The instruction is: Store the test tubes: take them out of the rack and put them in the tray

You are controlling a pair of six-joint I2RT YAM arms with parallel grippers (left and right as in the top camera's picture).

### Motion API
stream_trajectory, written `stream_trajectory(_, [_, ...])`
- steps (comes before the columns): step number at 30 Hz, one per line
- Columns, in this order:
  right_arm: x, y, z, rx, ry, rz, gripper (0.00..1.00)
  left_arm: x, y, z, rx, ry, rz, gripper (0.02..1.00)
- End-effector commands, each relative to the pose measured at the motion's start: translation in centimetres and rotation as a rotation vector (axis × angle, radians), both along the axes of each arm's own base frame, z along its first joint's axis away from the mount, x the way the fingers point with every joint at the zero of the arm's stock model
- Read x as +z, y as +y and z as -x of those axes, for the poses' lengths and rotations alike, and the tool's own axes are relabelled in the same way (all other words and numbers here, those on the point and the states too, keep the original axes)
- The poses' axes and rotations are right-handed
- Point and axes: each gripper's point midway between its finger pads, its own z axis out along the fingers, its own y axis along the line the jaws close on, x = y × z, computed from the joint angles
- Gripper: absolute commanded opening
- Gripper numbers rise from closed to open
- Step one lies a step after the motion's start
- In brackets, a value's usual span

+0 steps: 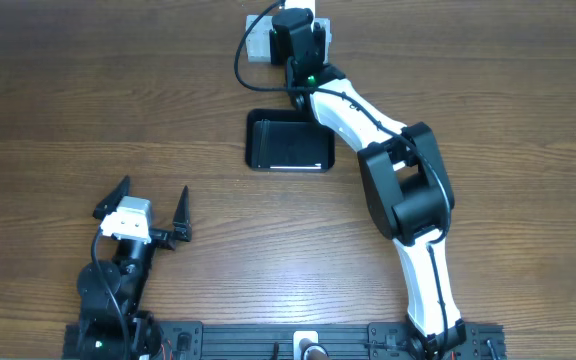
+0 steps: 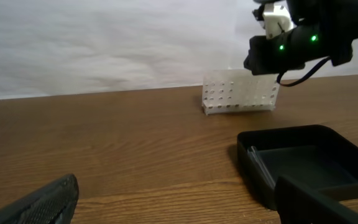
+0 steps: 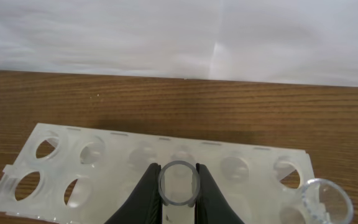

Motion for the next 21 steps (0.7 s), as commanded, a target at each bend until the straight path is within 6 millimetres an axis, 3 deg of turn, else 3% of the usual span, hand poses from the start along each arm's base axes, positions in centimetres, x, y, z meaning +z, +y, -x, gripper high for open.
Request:
stream_trajectory(1, [8.2, -0.3, 0.1, -0.029, -0.135, -0.029, 0.056, -0.2, -0.1, 0.0, -0.009, 0.000, -0.010, 1.000])
stream_trajectory(9, [15.7, -1.0, 1.6, -0.026, -0.238, -0.073, 0.058, -0.2, -0.1, 0.0, -0.009, 0.000, -0.009, 1.000])
stream_trajectory(12, [17.3, -1.2, 2.9, -0.020, -0.219, -0.079, 0.049, -0.2, -0.1, 0.0, -0.009, 0.000, -0.010, 1.000])
stream_trajectory(15, [16.4, -1.2, 5.7, -0.025, -0.079, -0.115, 0.051, -0.2, -0.1, 0.0, -0.009, 0.000, -0.009, 0.998])
stream_trajectory(21, [10.3, 0.6, 10.9, 0.087, 0.271, -0.148, 0.042, -0.2, -0.1, 0.0, -0.009, 0.000, -0.010, 1.000])
